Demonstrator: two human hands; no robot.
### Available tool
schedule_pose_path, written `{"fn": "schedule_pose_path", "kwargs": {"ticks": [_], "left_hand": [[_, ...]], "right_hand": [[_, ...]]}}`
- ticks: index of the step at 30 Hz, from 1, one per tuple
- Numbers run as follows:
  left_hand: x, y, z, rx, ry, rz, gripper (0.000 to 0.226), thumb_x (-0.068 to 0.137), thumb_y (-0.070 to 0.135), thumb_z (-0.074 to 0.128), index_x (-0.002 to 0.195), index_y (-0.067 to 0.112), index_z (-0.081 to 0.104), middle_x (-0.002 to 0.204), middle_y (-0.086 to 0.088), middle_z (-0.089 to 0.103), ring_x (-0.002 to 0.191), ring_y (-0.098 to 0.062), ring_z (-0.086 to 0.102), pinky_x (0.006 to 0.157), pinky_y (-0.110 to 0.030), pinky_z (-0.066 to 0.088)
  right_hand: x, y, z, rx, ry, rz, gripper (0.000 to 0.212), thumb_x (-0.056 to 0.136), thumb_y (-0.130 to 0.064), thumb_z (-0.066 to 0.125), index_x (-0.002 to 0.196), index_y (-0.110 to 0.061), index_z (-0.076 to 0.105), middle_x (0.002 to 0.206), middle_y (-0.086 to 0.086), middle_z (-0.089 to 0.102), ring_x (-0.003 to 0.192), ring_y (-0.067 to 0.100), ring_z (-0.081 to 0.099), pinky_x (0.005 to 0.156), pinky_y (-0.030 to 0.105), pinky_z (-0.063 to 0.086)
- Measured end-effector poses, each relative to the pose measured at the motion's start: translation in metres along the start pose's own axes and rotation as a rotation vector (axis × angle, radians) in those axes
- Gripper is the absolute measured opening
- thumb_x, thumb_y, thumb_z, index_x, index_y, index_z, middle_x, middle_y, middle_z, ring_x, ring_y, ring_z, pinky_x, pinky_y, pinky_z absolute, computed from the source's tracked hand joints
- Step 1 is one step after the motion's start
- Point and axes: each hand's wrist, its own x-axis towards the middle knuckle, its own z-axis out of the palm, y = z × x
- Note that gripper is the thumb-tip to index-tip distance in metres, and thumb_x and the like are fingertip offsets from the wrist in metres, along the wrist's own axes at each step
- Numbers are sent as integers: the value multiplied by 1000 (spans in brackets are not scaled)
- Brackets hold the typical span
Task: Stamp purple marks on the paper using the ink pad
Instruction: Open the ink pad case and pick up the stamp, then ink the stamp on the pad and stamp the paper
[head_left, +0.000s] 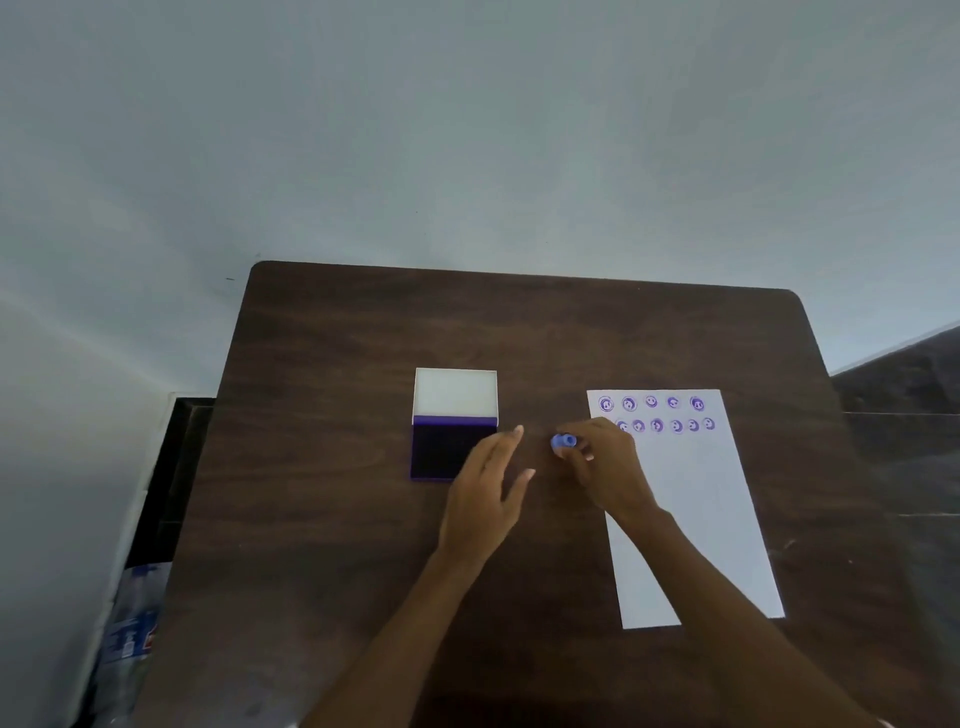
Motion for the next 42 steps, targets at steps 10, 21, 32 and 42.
{"fn": "schedule_pose_path", "kwargs": {"ticks": [10,21,32,42], "left_hand": [[25,27,42,-66,-83,-161,33,88,19,73,116,0,69,112,-14,72,99,-24,69,91,-20,48],[30,14,70,-211,-2,-447,23,90,16,71,108,3,70,102,-6,71,93,-12,66,92,-20,49],[34,27,72,5,177,-327,22,78,12,83,94,-2,75,85,-14,69,69,-8,53,64,-5,34],[17,17,25,151,117,10,23,85,11,77,106,2,72,95,-10,74,80,-17,71,77,-19,50]], "right_hand": [[-13,8,-8,168,56,-49,22,87,-21,66,103,-6,69,101,10,73,89,20,65,86,20,44],[-2,21,-20,271,55,37,10,85,-17,69,94,-18,73,88,1,75,75,9,65,68,7,45],[0,29,-26,363,65,120,20,85,-23,69,104,-15,69,97,1,73,85,11,64,73,9,45],[-13,10,-28,386,63,92,15,86,-26,68,100,-21,70,91,-7,71,83,7,65,77,15,49]]}}
